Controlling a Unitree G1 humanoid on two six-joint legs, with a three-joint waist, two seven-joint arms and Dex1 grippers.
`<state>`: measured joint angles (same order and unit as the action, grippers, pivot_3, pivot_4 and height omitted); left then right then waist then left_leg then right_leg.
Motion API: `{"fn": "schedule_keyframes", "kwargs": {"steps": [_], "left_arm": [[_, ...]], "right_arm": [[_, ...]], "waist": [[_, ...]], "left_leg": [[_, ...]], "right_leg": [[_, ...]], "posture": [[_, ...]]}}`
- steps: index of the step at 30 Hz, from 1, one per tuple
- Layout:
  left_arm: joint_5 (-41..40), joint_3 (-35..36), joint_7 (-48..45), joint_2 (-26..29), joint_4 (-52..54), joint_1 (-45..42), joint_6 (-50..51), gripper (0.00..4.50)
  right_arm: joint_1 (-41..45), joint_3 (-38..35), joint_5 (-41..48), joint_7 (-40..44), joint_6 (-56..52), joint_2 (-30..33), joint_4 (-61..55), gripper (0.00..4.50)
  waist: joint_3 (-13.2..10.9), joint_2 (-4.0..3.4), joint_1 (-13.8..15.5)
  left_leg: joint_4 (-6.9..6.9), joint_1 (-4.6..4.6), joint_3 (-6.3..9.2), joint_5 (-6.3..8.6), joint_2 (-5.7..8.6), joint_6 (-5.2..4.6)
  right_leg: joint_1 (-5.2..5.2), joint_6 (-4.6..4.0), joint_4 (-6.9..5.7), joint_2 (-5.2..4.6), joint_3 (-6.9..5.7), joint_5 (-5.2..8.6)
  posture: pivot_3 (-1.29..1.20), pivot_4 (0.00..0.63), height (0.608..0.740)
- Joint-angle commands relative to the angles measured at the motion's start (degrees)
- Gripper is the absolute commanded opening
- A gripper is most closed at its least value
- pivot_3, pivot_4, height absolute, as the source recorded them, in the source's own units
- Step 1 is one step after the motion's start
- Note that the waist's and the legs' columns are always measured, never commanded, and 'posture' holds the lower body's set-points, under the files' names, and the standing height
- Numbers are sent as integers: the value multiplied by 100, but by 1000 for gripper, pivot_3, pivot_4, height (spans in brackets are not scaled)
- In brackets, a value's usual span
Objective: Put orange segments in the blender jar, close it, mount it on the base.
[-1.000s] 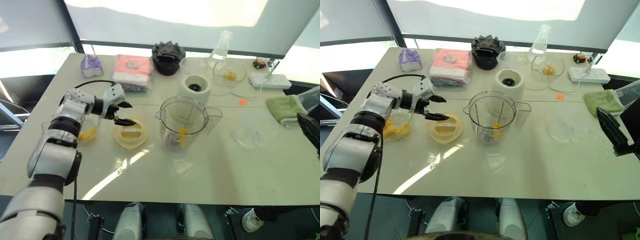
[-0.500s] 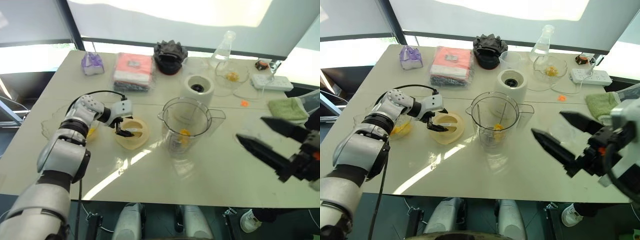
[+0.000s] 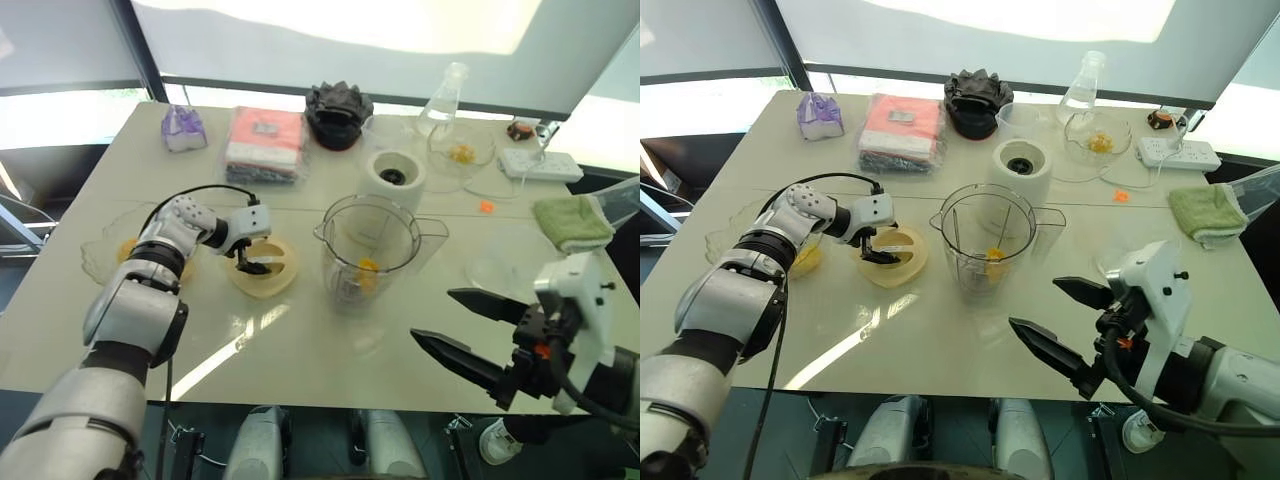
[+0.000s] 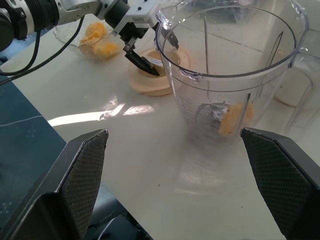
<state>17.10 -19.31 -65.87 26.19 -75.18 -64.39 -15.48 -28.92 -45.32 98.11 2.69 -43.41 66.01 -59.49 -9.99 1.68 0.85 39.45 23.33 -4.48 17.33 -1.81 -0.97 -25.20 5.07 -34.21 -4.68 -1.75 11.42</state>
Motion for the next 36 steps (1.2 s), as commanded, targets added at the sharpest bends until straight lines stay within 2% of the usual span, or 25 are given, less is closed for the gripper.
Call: {"fn": "schedule_keyframes", "kwargs": {"steps": [1, 2, 3, 5, 11, 18, 22, 26, 29, 32, 34, 36], "left_arm": [[304, -147, 213, -78, -109, 70, 43, 4500], [318, -143, 244, -106, -116, 74, 50, 4500], [325, -127, 255, -127, -120, 74, 57, 3991], [328, -97, 260, -155, -123, 74, 62, 3329], [343, -11, 326, -178, -118, 98, 53, 343], [127, 261, 225, -60, -15, 18, -40, 247], [-206, 594, -190, 111, 153, -352, -78, 247], [-220, 718, -431, 440, 330, -1086, 14, 247], [-271, 797, -450, 585, 361, -1557, 32, 247], [-651, 1162, -745, 525, 349, -2221, 415, 247], [-890, 1341, -1201, 424, 392, -2727, 703, 247], [-809, 1225, -1532, 322, 411, -3102, 1150, 247]], "right_arm": [[112, 162, -191, -37, 128, -48, -51, 4459], [127, 215, -258, -53, 141, -65, -51, 4459], [133, 253, -318, -67, 147, -82, -51, 4500], [123, 303, -425, -72, 149, -106, -51, 4500], [58, 389, -672, 12, 192, -200, -51, 4500], [105, 682, -1176, 164, 264, -346, -51, 4500], [204, 924, -1461, 251, 267, -436, -5, 4500], [432, 1363, -1814, 392, 298, -577, 211, 4500], [645, 1736, -2127, 466, 317, -749, 389, 4500], [794, 2071, -2628, 631, 328, -923, 641, 4500], [827, 1975, -3019, 817, 394, -1018, 933, 4500], [885, 1730, -3189, 1012, 443, -1065, 1152, 4500]], "waist": [[5, -1, 5], [6, -2, 5], [8, -3, 6], [20, -6, 10], [25, -9, -3], [26, -10, -2], [24, -6, -7], [20, 1, 24], [21, -1, 15], [20, 0, 30], [17, 4, 59], [16, 6, 94]], "left_leg": [[3, -3, 1, 0, 0, 0], [7, -5, 2, 0, -1, 0], [13, -8, 5, 0, -2, 0], [22, -20, 7, 0, -3, 0], [26, -67, 3, 1, -6, 0], [24, -69, 2, 1, -8, 0], [25, -50, -1, 1, -8, 0], [48, 27, 6, 1, -5, -1], [51, 28, 0, 8, 0, -14], [54, 28, -2, 11, 1, -19], [59, 30, -2, 11, 3, -20], [60, 31, -5, 12, 7, -20]], "right_leg": [[6, 0, -1, 0, 0, 0], [10, -1, -1, 0, -1, 0], [17, 0, -2, 0, -2, -1], [35, -1, -2, -1, -3, -1], [74, -12, 1, -10, -2, -7], [75, -12, -1, -8, -3, -8], [56, -12, 0, -6, -3, -8], [-7, -3, -10, 1, -8, -16], [-4, -2, -2, -1, -6, -16], [1, -1, 3, -4, -5, -15], [3, -2, 4, -3, -5, -15], [2, -2, 7, -2, -5, -15]], "posture": [[0, 150, 740], [0, 150, 740], [0, 150, 740], [0, 150, 740], [0, 150, 740], [0, 150, 740], [0, 150, 740], [0, 150, 740], [0, 150, 740], [0, 150, 740], [0, 150, 740], [0, 150, 740]]}}
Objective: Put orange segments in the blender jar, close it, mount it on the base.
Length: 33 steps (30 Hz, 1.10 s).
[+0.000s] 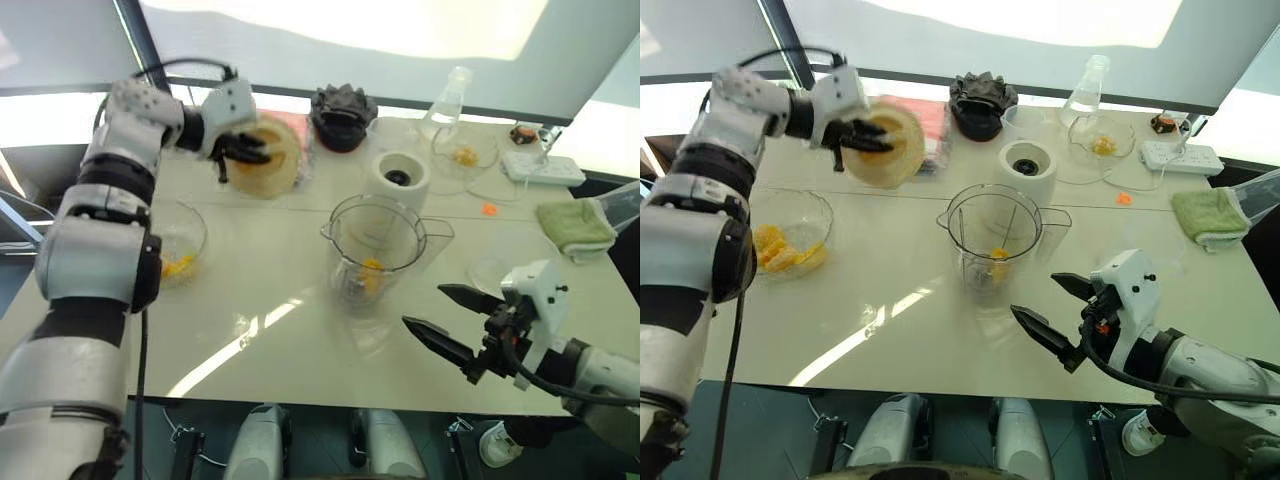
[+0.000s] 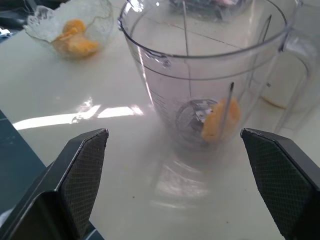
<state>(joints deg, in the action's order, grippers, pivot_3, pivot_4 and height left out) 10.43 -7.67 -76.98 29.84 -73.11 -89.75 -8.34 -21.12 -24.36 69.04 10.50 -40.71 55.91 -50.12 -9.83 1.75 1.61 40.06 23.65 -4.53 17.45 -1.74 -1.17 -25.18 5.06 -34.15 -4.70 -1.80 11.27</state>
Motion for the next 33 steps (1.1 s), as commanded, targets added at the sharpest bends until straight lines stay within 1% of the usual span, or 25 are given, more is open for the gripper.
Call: {"fn": "schedule_keyframes", "kwargs": {"steps": [1, 4, 6, 12, 18, 22, 24, 26, 30, 33], "left_arm": [[-158, 29, -635, -133, 245, -710, 618, 247], [-402, 101, -1170, -458, 420, -943, 926, 247], [-601, 119, -1457, -702, 569, -1009, 1118, 247], [-1601, -686, -1552, -1216, 1185, -938, 1865, 247], [-2276, -1717, -1552, -1424, 1654, -794, 2228, 247], [-2729, -2554, -1552, -1242, 2106, -595, 2358, 247], [-2894, -2844, -1552, -1164, 2259, -512, 2422, 247], [-2942, -2979, -1552, -1189, 2299, -476, 2492, 247], [-2543, -3123, -1552, -1381, 2175, -372, 2317, 247], [-2447, -3203, -1552, -1423, 2165, -326, 2274, 247]], "right_arm": [[142, -473, -321, 321, 181, -66, 272, 4500], [306, -524, -482, 429, 149, -123, 347, 4500], [405, -389, -645, 386, 152, -244, 331, 4500], [641, 236, -1549, 99, 220, -748, 319, 4500], [816, 910, -2277, -21, 258, -1229, 277, 4500], [943, 1167, -2732, -143, 317, -1564, 314, 4500], [1012, 1265, -2957, -218, 360, -1724, 372, 4500], [1057, 1354, -3186, -257, 413, -1875, 417, 4500], [1012, 1399, -3369, -158, 493, -2132, 427, 4500], [1032, 1424, -3525, -103, 516, -2238, 482, 4500]], "waist": [[1, -2, 37], [5, -10, 60], [5, -10, 71], [2, -17, 42], [2, -24, 50], [2, -30, 51], [2, -31, 41], [1, -34, 46], [2, -36, 67], [2, -37, 55]], "left_leg": [[0, 0, -2, 0, 7, 0], [-2, -4, -1, 2, 7, -3], [-2, -6, 0, 2, 4, -3], [-2, -6, 7, 2, 0, -4], [-1, -6, 6, 2, 1, -4], [-1, -6, 6, 2, 2, -4], [-1, -6, 5, 2, 2, -4], [-1, -6, 4, 2, 2, -4], [-1, -5, 7, 2, 4, -4], [-1, -5, 3, 2, 6, -4]], "right_leg": [[0, 0, 0, 0, 1, 0], [0, 1, -2, 3, 1, 2], [0, 1, -9, 9, -3, 3], [-9, 1, -17, 17, 2, 3], [-12, 0, -19, 18, 7, 3], [-12, 0, -19, 17, 11, 3], [-13, 0, -18, 16, 12, 3], [-15, 0, -19, 16, 13, 3], [-13, 0, -19, 17, 10, 4], [-12, 0, -16, 16, 15, 4]], "posture": [[0, 150, 740], [0, 150, 740], [0, 150, 740], [0, 150, 740], [0, 150, 740], [0, 150, 740], [0, 150, 740], [0, 150, 740], [0, 150, 740], [0, 150, 740]]}}
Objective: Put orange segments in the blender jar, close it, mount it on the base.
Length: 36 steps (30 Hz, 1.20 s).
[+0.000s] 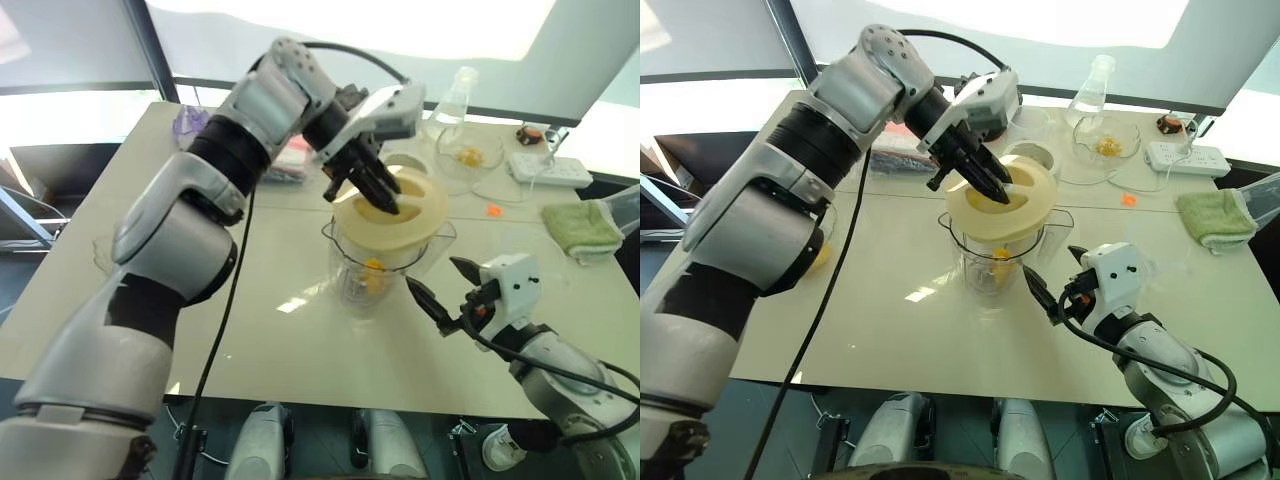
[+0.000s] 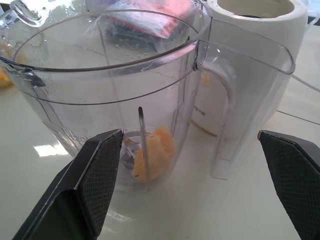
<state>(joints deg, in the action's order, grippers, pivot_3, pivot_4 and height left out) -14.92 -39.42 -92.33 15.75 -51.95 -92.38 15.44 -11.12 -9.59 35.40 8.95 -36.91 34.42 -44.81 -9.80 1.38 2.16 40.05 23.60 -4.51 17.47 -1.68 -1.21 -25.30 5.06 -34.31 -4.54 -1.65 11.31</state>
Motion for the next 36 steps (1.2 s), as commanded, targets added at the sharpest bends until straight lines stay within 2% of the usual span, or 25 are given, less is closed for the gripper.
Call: {"fn": "schedule_keyframes", "kwargs": {"steps": [1, 10, 14, 18, 27, 36], "left_arm": [[146, -56, -17, -35, 37, -43, -156, 247], [1417, 6, 125, -478, -286, 152, -5, 247], [1791, 139, 539, -707, -364, 207, 573, 247], [1867, 339, 462, -779, -92, 293, 1144, 247], [1983, 446, 5, -336, 1173, 895, 1341, 247], [1926, 428, -17, -110, 1680, 1188, 1466, 247]], "right_arm": [[57, -35, -210, 54, 142, -132, -27, 4500], [75, 115, -700, 131, 268, -489, 172, 4500], [196, 267, -937, 119, 361, -670, 328, 4500], [479, 443, -1343, 43, 605, -930, 721, 4500], [1004, 522, -1878, 193, 1311, -1413, 1931, 4500], [1768, 634, -2266, 332, 1910, -1687, 3218, 4500]], "waist": [[0, 0, -2], [4, -7, -2], [11, -11, -3], [15, -17, -34], [27, -38, -141], [28, -41, -178]], "left_leg": [[1, 1, 0, 0, 0, 0], [0, -1, 3, 0, 0, 0], [1, -10, 5, 0, 0, 0], [7, -25, 7, -1, -2, -1], [3, -27, 12, -1, -3, -1], [3, -29, 10, -1, -1, -1]], "right_leg": [[0, 0, 0, 0, 0, 0], [-1, 0, -2, 2, -2, 0], [12, 0, -1, 2, -2, 0], [26, -1, -2, 2, -2, -1], [27, 2, -13, 3, -2, 1], [25, 6, -21, 7, 1, 3]], "posture": [[0, 150, 740], [0, 150, 740], [0, 150, 740], [0, 150, 740], [0, 150, 740], [0, 150, 740]]}}
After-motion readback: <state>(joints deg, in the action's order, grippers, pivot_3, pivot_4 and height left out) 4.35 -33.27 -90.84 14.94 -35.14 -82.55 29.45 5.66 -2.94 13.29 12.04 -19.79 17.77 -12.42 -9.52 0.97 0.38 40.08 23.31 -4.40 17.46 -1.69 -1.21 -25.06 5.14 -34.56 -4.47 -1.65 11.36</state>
